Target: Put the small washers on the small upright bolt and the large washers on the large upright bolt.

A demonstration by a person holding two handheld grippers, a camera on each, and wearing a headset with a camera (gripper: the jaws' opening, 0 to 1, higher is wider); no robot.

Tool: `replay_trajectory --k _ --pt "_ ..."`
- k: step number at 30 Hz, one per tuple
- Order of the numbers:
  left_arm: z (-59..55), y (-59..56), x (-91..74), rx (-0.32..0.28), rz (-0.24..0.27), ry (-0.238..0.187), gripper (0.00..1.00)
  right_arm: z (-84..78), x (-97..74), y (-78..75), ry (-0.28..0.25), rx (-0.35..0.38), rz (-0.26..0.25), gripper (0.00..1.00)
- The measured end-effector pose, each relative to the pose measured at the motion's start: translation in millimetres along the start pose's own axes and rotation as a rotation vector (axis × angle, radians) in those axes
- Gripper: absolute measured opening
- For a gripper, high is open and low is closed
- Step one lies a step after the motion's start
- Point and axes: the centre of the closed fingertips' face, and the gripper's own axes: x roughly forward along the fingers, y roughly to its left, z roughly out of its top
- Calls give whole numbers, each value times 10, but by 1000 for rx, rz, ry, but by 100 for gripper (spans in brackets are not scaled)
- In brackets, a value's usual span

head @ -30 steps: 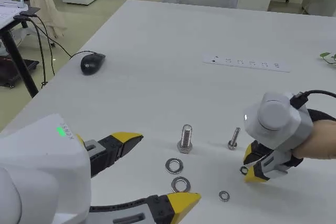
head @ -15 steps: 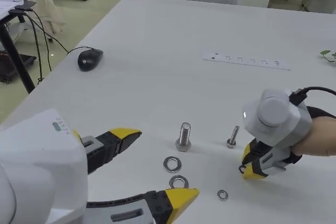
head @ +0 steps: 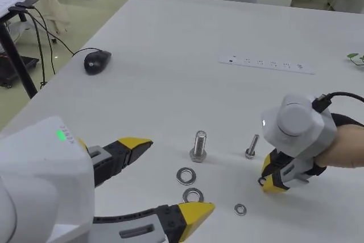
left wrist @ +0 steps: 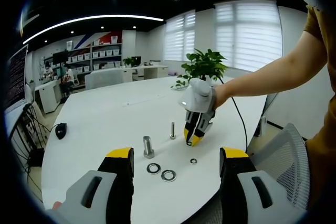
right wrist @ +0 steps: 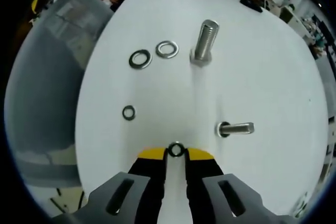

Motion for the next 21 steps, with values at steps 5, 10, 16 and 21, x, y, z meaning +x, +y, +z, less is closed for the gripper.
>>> replay_trajectory --k 5,10,16,21 --pt "-7 -8 -12 -2 -1 1 65 -3 7 5 25 2 -6 13" --pt "14 -13 -22 -3 1 -9 65 6 20 -17 15 16 -7 12" --pt "12 -20 -25 1 -2 -6 64 20 -118 -23 9 26 -3 12" --pt "20 -34 -16 5 -10 -8 64 52 -344 -101 11 23 -24 12"
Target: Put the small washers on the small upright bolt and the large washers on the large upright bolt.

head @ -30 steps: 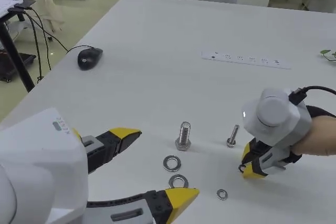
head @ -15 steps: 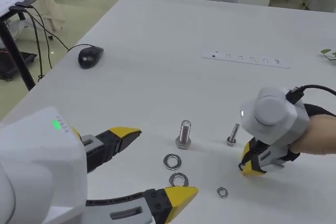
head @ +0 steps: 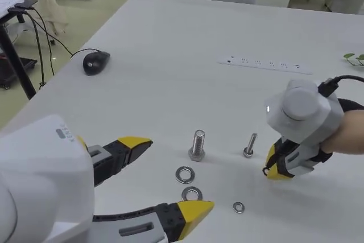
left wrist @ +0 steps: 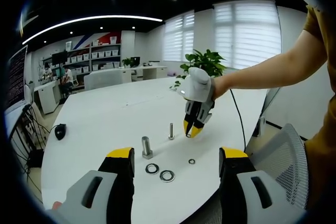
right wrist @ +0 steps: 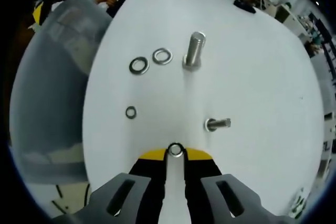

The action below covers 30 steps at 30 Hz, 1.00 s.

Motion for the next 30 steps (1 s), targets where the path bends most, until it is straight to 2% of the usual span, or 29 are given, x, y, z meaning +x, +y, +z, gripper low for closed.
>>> replay_trajectory --k 5,12,17,19,30 --pt "20 -7 18 4 -4 -6 64 93 -191 -100 -20 4 -33 12" --pt "20 2 18 1 -3 -8 64 268 -317 -280 -30 -25 -78 12" --pt "22 34 15 -5 4 -11 64 359 -299 -373 -36 -42 -91 12" --pt "17 47 12 -7 7 -8 64 357 -275 -466 -36 -48 -97 12" --pt "16 75 25 -16 11 -8 64 351 -183 -459 -22 -55 -67 12"
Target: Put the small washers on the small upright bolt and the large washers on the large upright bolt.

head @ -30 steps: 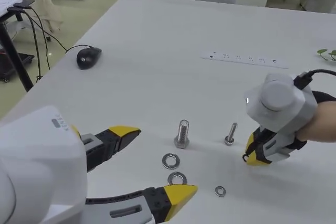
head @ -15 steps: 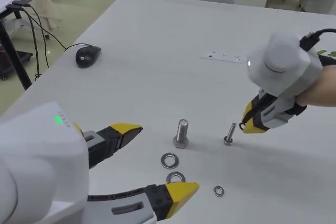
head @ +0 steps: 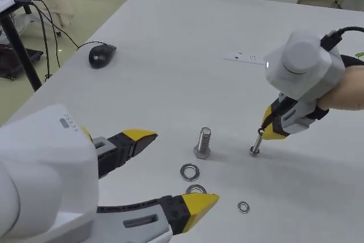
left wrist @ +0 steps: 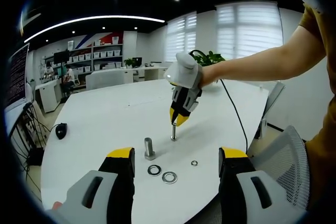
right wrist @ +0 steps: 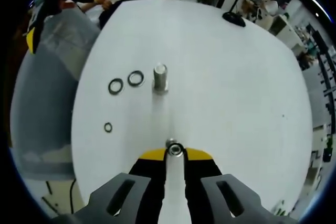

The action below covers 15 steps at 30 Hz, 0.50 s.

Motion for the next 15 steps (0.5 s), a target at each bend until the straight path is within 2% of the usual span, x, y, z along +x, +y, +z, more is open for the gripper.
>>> replay_trajectory --k 15 --pt "-29 14 16 -8 2 10 64 -45 191 41 12 -15 23 12"
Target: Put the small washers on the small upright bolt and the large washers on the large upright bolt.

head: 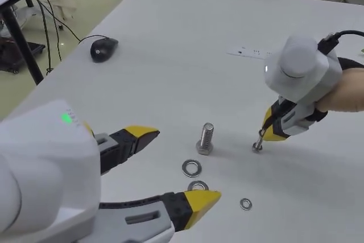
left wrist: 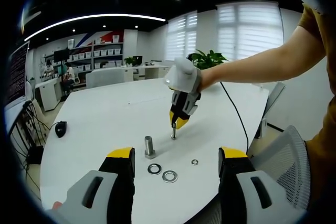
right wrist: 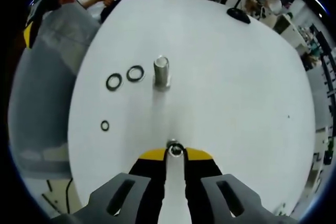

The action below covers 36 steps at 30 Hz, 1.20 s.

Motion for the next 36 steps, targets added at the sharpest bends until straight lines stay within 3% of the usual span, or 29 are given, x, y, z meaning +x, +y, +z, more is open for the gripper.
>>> replay_trajectory --k 25,36 --pt "-49 40 49 -18 -2 10 64 -163 283 7 19 -10 17 14" --pt "19 28 20 2 -1 4 64 -229 139 3 11 13 -6 15"
